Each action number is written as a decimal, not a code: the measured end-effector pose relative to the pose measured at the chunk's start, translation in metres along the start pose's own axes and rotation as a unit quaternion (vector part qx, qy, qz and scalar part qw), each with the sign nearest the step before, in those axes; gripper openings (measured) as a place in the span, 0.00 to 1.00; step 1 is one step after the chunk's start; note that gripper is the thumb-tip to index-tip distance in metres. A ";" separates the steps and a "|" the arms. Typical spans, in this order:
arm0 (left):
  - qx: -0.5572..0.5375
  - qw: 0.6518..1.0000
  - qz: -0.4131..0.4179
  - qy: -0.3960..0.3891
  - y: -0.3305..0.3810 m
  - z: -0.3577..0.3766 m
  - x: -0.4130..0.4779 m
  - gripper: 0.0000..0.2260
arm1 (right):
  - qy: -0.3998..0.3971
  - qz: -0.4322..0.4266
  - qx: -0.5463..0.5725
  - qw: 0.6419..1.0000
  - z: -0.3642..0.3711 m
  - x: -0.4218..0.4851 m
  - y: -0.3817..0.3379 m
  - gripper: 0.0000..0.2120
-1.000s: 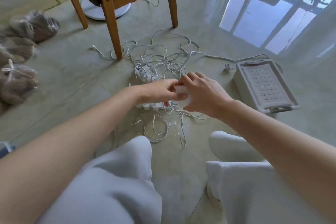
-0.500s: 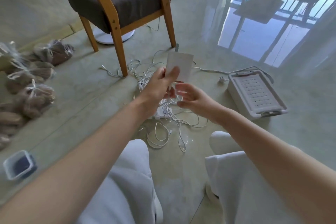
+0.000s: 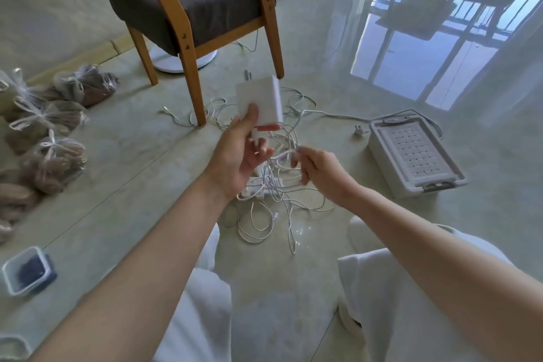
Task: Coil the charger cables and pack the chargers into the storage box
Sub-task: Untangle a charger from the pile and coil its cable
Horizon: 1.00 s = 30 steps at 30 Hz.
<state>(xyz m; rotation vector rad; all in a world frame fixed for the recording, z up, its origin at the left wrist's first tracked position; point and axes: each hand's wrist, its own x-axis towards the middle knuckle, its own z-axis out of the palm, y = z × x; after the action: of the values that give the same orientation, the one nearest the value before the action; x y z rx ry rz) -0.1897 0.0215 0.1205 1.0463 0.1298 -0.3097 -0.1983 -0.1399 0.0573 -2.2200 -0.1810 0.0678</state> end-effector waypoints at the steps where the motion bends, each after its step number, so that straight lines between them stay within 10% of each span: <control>1: -0.037 0.999 -0.005 0.019 0.002 -0.004 0.003 0.14 | 0.054 -0.007 0.002 0.998 -0.005 0.001 -0.007 0.13; 6: -0.175 0.983 -0.037 0.049 0.013 -0.008 0.007 0.15 | 0.237 -0.193 -0.032 0.952 -0.027 -0.026 -0.048 0.07; 12: -0.067 0.995 -0.066 0.042 0.007 -0.007 0.002 0.17 | -0.025 -0.037 -0.088 0.995 -0.028 -0.013 -0.008 0.15; 20: -0.019 0.996 -0.089 0.004 0.013 -0.027 -0.009 0.20 | -0.238 0.137 -0.150 0.950 -0.026 -0.016 0.046 0.17; 30: 0.441 0.880 -0.138 -0.111 0.018 -0.040 -0.039 0.07 | 0.127 0.002 -0.094 0.988 -0.052 -0.017 -0.013 0.18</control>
<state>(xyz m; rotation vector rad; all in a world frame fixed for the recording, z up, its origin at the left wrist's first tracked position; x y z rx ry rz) -0.2199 0.0716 0.1252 1.8921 -0.0883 -0.7924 -0.2105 -0.1760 0.0988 -2.3911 -0.0436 -0.2372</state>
